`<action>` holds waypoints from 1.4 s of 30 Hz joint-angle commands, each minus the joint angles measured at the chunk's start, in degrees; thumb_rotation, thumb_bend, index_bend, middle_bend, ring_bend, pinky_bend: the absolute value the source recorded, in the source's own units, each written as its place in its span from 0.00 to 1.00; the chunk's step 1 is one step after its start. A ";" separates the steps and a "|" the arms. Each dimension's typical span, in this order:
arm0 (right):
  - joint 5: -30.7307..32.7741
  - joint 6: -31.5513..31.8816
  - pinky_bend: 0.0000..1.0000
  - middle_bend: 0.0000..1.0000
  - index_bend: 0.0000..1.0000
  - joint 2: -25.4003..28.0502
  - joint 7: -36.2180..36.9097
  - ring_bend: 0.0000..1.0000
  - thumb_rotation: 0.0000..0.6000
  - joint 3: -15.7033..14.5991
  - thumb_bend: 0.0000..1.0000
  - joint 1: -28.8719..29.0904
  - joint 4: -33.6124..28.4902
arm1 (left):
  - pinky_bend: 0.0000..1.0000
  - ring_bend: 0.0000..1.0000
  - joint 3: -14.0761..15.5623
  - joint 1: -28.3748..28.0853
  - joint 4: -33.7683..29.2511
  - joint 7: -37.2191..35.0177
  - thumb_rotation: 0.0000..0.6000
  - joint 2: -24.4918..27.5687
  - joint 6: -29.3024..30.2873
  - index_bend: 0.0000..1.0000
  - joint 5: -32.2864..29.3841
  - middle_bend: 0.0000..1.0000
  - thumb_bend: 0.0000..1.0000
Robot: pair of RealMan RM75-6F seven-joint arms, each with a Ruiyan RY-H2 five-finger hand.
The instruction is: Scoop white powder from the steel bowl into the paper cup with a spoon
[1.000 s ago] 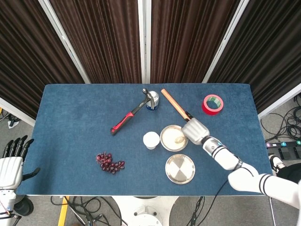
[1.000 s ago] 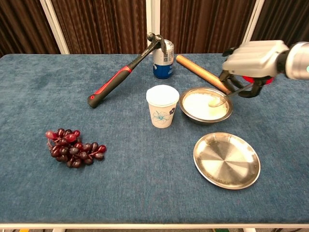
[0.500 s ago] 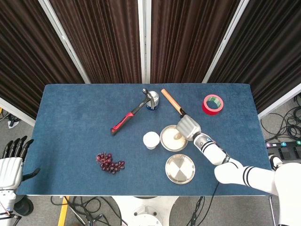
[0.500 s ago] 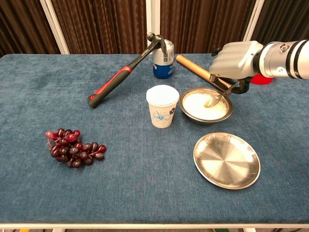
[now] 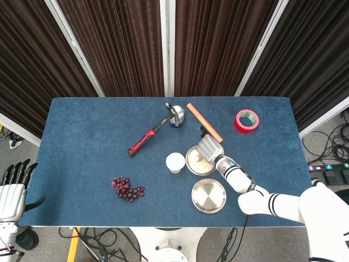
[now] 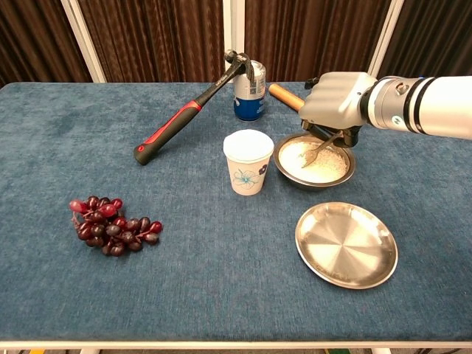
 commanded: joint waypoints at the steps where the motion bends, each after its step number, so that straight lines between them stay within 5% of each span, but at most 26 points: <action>1: -0.75 0.82 0.00 0.58 0.63 -0.52 1.32 0.25 1.00 -0.09 0.33 -0.43 0.26 | 0.05 0.04 0.00 0.01 0.46 -0.33 1.00 -0.21 -0.01 0.18 0.08 0.15 0.07; 27: -19.13 8.81 0.00 0.58 0.63 5.94 30.39 0.25 1.00 1.72 0.33 -11.71 -1.68 | 0.05 0.04 -0.25 -0.17 -1.12 1.41 1.00 0.76 0.17 0.18 0.52 0.15 0.07; 42: -20.38 4.74 0.00 0.58 0.63 9.32 23.97 0.25 1.00 6.28 0.33 -6.49 -10.77 | 0.05 0.04 -0.59 -0.77 -1.84 2.01 1.00 1.18 -0.51 0.18 0.36 0.15 0.07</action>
